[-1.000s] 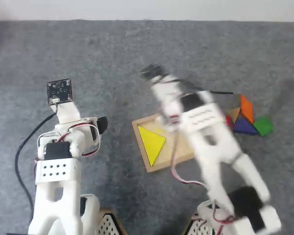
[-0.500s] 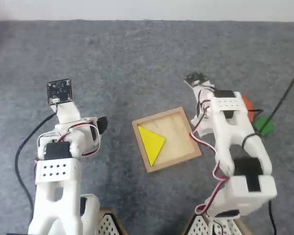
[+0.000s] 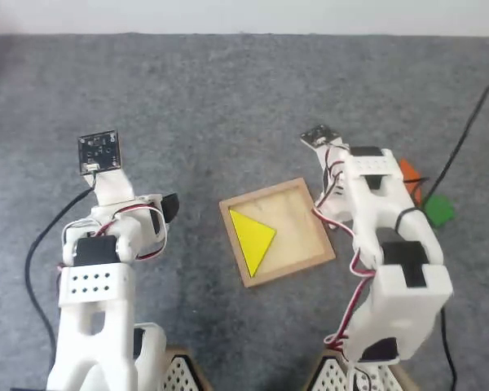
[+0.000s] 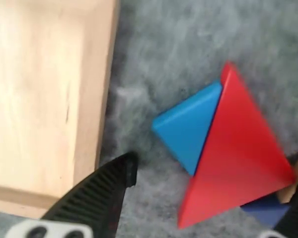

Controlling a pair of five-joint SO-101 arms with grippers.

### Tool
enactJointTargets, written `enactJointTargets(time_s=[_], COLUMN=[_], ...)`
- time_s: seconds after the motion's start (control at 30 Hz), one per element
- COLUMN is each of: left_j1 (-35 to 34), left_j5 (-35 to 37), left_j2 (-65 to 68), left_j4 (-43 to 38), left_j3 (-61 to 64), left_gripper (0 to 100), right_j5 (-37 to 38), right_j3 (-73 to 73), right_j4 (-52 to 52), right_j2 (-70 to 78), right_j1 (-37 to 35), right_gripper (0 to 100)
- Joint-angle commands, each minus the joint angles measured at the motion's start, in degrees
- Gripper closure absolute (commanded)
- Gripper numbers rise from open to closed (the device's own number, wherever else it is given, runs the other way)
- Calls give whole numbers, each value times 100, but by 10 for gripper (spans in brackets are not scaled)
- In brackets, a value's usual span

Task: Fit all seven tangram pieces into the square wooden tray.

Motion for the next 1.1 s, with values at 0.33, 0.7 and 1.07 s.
enactJointTargets(time_s=[0.33,0.7,1.07], left_j1=[-53,-264,-264], left_j5=[-9,-9,-9], left_j2=[-26,-26,-26], left_j4=[-105,-114,-114], left_j3=[-31,-57,-57], left_gripper=[731,731,731], right_j5=[18,-360,-721], right_j3=[-1618,-1653,-1811], right_j4=[963,804,1042], right_j2=[1068,1059,655], right_j1=[233,418,971], right_gripper=[672,926,920])
